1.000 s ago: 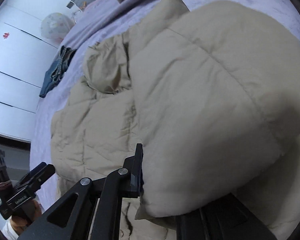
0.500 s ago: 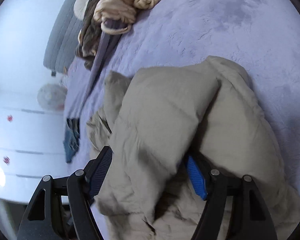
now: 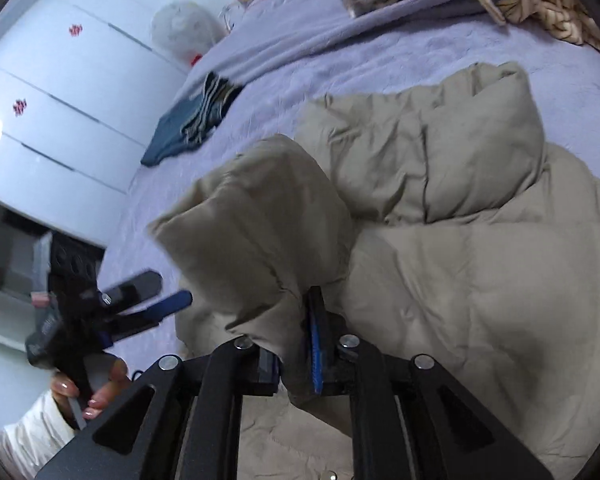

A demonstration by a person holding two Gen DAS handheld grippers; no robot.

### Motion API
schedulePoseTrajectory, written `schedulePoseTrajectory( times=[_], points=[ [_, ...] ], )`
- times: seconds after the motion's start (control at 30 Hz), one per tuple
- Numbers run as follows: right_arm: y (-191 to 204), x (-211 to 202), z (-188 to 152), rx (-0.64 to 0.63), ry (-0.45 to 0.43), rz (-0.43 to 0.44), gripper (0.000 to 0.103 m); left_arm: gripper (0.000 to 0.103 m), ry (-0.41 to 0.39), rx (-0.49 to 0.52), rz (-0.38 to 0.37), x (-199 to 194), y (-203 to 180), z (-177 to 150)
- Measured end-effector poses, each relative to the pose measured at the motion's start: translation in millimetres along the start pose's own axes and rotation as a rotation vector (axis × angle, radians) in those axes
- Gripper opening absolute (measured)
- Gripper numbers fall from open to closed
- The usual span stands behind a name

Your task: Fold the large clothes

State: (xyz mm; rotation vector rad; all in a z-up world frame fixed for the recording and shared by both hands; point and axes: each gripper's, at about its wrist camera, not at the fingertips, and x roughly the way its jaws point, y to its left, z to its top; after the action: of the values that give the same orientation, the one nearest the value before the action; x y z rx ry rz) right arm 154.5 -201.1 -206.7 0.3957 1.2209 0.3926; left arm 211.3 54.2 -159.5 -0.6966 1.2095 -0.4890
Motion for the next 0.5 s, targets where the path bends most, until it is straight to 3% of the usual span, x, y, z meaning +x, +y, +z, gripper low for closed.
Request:
schedulePoseTrajectory(
  times=[0.03,0.07,0.27,0.4,0.47,0.5],
  points=[
    [1,4,-6,-0.001,0.031,-0.014,0.053,0.099,0.009,0.000,-0.013,2,-1,0],
    [1,7,-11,0.003,0.049,-0.020,0.057,0.099,0.019,0.004,-0.021,5,-3,0],
    [-38,-42,-62,0.059,0.069,-0.020,0.057,0.099,0.103,0.035,-0.033,35,-12,-3],
    [-77,-69,-106,0.066,0.106,-0.152,0.030,0.099,0.128,0.028,-0.048,53,-15,-6],
    [-100,-82,-119,0.096,0.091,-0.230,0.020,0.099,0.143,0.038,-0.028,63,-17,-7],
    [-113,-87,-121,0.111,0.069,-0.258,0.014,0.094,0.153,0.046,-0.005,69,-20,-8]
  ],
)
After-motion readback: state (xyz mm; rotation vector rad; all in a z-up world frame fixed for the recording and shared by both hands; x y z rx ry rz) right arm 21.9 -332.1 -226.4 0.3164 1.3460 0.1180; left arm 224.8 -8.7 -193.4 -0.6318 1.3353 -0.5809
